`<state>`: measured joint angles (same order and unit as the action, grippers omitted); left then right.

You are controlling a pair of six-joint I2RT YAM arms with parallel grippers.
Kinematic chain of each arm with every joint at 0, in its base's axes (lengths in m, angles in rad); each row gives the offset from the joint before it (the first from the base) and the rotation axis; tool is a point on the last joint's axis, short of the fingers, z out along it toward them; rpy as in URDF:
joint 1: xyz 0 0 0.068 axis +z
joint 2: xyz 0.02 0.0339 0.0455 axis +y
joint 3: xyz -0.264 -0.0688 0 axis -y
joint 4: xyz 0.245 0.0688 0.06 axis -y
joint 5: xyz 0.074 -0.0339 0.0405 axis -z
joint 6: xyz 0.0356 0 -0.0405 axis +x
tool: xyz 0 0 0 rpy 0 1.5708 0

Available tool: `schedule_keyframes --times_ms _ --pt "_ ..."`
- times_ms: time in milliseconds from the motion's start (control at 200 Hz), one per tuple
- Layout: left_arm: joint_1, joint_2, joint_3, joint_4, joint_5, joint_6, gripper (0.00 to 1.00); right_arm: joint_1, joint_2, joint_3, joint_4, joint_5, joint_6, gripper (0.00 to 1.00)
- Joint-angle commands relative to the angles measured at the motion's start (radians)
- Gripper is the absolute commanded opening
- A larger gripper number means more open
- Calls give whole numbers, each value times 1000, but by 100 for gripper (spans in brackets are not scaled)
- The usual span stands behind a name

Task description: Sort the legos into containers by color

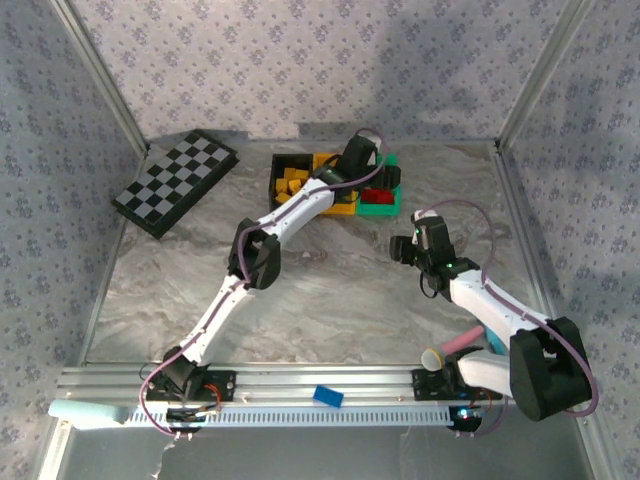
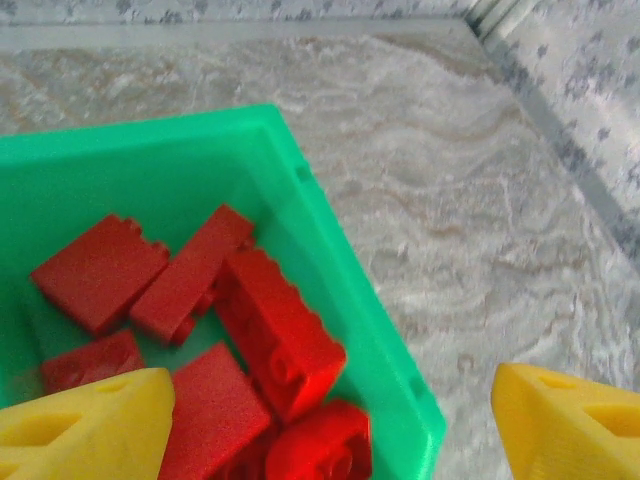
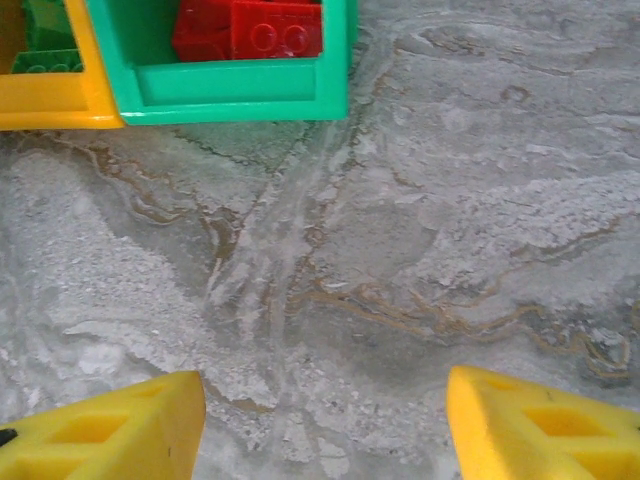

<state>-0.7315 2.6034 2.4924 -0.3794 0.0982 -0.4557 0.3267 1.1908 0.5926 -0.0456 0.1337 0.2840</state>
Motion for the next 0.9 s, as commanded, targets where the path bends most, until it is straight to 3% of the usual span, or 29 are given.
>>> schedule_keyframes --times_ms 0,185,340,445,710,895 --pt "-10 -228 -197 97 -28 73 83 -7 -32 41 -49 85 20 68" --pt "14 -569 -769 388 -102 76 84 -10 -129 24 -30 190 -1 71" --pt "73 -812 -1121 493 -183 49 84 -60 -173 18 -11 204 -12 72" --pt "129 -971 -1329 526 -222 34 87 -79 -204 -39 94 239 -47 73" --pt "297 -1340 -1707 474 -326 22 94 -170 -190 -51 116 255 10 75" --pt "417 -1550 -1844 387 -400 4 100 -180 -191 -49 117 265 17 75"
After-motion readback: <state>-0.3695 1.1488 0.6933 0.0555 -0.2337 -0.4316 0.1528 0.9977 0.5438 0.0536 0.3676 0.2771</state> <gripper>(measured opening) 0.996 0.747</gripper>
